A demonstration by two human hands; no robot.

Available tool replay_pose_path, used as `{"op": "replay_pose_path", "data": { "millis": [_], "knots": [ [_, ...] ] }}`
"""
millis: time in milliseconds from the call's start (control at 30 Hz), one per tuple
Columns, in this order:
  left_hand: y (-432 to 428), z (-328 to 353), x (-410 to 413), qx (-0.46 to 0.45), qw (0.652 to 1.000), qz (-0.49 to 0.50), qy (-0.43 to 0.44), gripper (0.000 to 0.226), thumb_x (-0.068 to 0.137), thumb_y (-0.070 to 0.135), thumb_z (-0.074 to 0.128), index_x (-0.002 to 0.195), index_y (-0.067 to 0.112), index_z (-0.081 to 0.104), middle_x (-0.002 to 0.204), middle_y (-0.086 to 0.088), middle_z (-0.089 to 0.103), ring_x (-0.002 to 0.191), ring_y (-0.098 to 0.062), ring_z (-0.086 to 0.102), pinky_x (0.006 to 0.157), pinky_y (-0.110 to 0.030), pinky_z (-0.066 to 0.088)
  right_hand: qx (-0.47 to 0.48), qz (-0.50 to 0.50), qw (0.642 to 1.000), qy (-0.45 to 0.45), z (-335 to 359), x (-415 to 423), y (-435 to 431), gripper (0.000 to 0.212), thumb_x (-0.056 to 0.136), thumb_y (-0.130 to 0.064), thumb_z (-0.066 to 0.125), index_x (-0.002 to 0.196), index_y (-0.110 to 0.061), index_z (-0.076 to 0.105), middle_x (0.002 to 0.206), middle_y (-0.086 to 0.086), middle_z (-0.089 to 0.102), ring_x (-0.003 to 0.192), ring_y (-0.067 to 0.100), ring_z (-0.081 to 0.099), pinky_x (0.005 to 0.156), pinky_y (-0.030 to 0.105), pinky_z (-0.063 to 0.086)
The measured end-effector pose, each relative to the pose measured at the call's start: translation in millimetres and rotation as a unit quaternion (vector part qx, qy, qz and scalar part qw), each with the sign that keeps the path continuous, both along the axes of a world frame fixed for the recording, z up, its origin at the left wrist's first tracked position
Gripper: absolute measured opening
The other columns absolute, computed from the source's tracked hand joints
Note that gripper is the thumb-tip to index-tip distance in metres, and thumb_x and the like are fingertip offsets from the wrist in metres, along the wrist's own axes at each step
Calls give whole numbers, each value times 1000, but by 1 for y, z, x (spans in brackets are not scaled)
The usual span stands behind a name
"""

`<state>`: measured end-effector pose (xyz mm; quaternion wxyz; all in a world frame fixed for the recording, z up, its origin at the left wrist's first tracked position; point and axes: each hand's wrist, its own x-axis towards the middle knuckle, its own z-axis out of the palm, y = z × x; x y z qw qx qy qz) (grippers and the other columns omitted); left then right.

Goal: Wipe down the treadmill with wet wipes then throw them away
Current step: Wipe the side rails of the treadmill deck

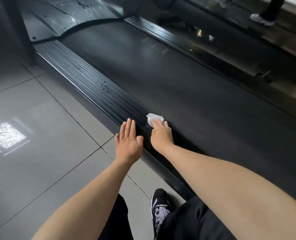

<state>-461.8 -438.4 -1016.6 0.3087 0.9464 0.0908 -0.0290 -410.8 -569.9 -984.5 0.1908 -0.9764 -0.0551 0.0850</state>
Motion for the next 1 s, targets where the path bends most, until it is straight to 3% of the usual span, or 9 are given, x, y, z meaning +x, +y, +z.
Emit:
{"op": "replay_pose_path", "data": {
  "millis": [100, 167, 300, 467, 567, 733, 800, 900, 1000],
  "knots": [
    [-2, -1, -2, 9, 1000, 0, -2, 74, 92, 43, 10, 163, 24, -2, 169, 9, -12, 153, -8, -16, 125, -47, 8, -63, -155, 985, 43, -10, -11, -9, 45, 106, -26, 32, 149, -16, 29, 163, 8, 17, 149, 37, 12, 121, 49, 17],
    [-2, -1, -2, 9, 1000, 2, -4, 73, 93, 44, 11, 163, 25, -1, 169, 9, -11, 153, -8, -16, 125, -46, 9, -61, -193, 978, 46, -9, -11, -8, 46, 106, -27, 31, 150, -14, 29, 164, 10, 16, 150, 35, 11, 121, 49, 16],
    [-1, -2, -1, 8, 1000, 0, 1, 69, 98, 41, 17, 163, 25, -1, 169, 11, -13, 153, -6, -18, 125, -44, 9, -43, -107, 993, 17, -7, 13, -2, 38, 103, -19, 35, 140, -18, 42, 154, 6, 33, 144, 28, 25, 115, 47, 27],
    [-2, -2, 0, -10, 1000, 6, 4, 70, 98, 40, 20, 163, 25, 1, 169, 13, -12, 152, -5, -18, 126, -43, 12, -13, 65, 998, -3, -5, 16, 3, 38, 99, -7, 37, 135, -17, 48, 151, 2, 36, 143, 30, 28, 116, 45, 29],
    [-1, -1, 1, -22, 1000, 9, 3, 75, 92, 44, 16, 163, 25, 2, 169, 14, -10, 152, -3, -17, 126, -43, 11, 27, 117, 993, -15, -2, -9, 2, 45, 102, -4, 34, 143, -18, 49, 159, 0, 34, 146, 30, 25, 119, 41, 27],
    [4, -1, -2, 7, 1000, -6, 4, 65, 102, 45, 19, 163, 26, 3, 168, 14, -10, 152, -4, -17, 126, -43, 11, 29, 135, 990, -9, 5, -33, -13, 42, 106, -14, 34, 144, -23, 51, 159, -4, 37, 147, 24, 29, 114, 40, 34],
    [5, 2, -3, 9, 1000, -6, 9, 64, 104, 38, 24, 163, 27, 3, 169, 14, -10, 153, -4, -16, 126, -44, 11, 10, 74, 997, -14, 2, -27, -18, 38, 105, -18, 35, 139, -20, 51, 151, 1, 41, 139, 28, 36, 106, 41, 39],
    [3, 5, -5, 17, 1000, -9, 4, 64, 103, 35, 24, 163, 27, 4, 169, 13, -10, 153, -5, -14, 123, -43, 11, -45, -34, 998, -10, -8, -22, -22, 43, 105, -24, 32, 146, -11, 39, 160, 10, 28, 148, 30, 22, 118, 45, 25],
    [1, 6, -5, 11, 1000, -1, 2, 63, 104, 34, 25, 163, 26, 5, 169, 13, -9, 153, -4, -14, 123, -41, 15, -16, -32, 999, -34, -2, -30, -11, 39, 105, -22, 34, 138, -9, 49, 153, 9, 39, 141, 29, 31, 115, 44, 28]
  ]
}}
